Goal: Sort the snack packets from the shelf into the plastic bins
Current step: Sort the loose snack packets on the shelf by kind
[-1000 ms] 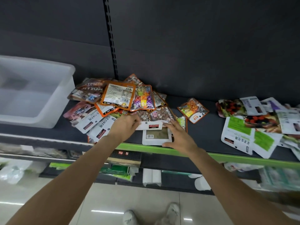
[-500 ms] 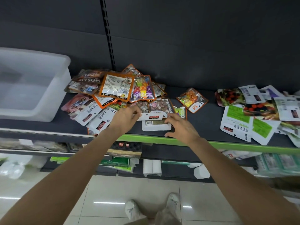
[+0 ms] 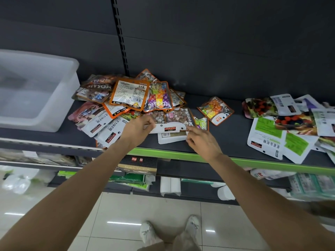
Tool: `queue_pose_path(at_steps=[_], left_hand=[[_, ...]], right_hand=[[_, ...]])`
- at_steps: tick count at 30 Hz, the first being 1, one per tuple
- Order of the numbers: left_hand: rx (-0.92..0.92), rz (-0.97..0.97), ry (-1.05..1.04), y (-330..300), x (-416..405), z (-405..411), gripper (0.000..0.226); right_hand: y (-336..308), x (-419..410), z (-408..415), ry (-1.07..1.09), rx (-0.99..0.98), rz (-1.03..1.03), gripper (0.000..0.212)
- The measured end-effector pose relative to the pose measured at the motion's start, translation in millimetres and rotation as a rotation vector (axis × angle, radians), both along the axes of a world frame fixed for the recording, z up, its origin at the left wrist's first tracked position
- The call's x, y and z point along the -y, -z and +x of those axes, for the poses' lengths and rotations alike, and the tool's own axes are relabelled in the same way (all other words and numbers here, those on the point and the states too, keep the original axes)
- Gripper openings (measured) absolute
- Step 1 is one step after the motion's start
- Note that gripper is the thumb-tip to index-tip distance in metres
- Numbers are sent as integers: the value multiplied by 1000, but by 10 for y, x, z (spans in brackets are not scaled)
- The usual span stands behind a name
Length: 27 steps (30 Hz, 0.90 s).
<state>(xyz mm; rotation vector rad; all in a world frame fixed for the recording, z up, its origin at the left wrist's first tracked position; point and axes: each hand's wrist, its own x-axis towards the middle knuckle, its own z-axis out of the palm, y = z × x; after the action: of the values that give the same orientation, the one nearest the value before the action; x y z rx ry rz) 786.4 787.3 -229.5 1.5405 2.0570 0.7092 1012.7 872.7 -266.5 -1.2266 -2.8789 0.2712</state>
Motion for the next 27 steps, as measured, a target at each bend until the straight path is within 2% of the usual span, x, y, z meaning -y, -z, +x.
queue_pose_path(at_steps=[5, 15, 23, 27], left_hand=[[30, 21, -17, -83, 2, 34, 12], [86, 200, 36, -770, -285, 495, 13], [89, 286, -14, -1190, -1278, 1488, 16], [123, 303, -61, -1265, -1901, 2292, 15]], right_hand=[[-219, -21, 1, 159, -239, -33, 9], [-894, -361, 496, 312, -666, -59, 7], [-1264, -1003, 1605, 484, -701, 20, 6], [-1434, -1384, 2390, 536, -684, 204, 5]])
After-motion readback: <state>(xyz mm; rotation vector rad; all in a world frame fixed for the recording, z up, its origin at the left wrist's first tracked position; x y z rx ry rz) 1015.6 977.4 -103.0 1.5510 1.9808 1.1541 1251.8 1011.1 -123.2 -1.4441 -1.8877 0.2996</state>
